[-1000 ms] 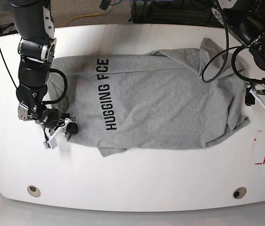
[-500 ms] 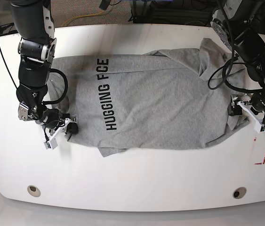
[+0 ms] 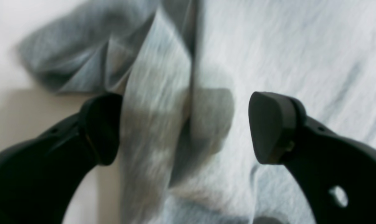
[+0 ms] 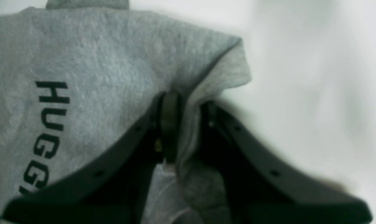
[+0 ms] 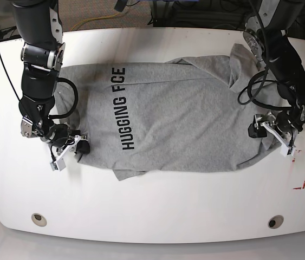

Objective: Fold the T-shirt properly
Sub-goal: 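Release the shirt and grasp its side edges with both grippers, then lift the shirt by its sides with both grippers and swing it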

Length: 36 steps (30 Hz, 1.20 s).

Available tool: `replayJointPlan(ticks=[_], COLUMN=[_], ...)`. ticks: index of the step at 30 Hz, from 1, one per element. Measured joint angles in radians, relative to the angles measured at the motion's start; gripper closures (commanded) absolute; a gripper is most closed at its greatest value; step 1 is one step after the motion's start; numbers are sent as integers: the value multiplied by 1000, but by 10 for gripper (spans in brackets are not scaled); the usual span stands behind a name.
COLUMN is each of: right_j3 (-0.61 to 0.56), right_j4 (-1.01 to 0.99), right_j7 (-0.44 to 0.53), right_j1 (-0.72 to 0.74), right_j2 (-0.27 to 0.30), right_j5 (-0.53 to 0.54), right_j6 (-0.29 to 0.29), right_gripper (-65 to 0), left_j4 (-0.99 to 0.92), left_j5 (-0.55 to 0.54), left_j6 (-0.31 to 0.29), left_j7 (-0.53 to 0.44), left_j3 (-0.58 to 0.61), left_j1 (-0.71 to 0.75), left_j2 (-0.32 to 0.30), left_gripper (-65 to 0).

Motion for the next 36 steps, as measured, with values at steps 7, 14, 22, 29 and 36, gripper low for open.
replayJointPlan(ticks=[7,14,22,29,36], right_j3=[0,0,6,3,1], right_j4=[0,0,1,166,329], right_j7=[0,-3,-52,-160,-235], right_j1=[-1,-2,-5,-104,-146], right_j2=[0,3,19,61,64], right_j5=[2,3,22,103,118], right_j6=[0,0,15,23,16], right_gripper=[-90,0,0,0,0], left_j4=[-35,-21,228,394,543], left_j5=[1,1,-12,-34,-33], left_j6=[0,0,0,-8,-8], left_j7=[-33,-14,121,215,235], left_j3=[-2,3,5,11,81], left_j1=[3,6,37,101,178], left_j2=[-2,2,2,6,5], left_gripper=[-31,-3,-1,-6,0])
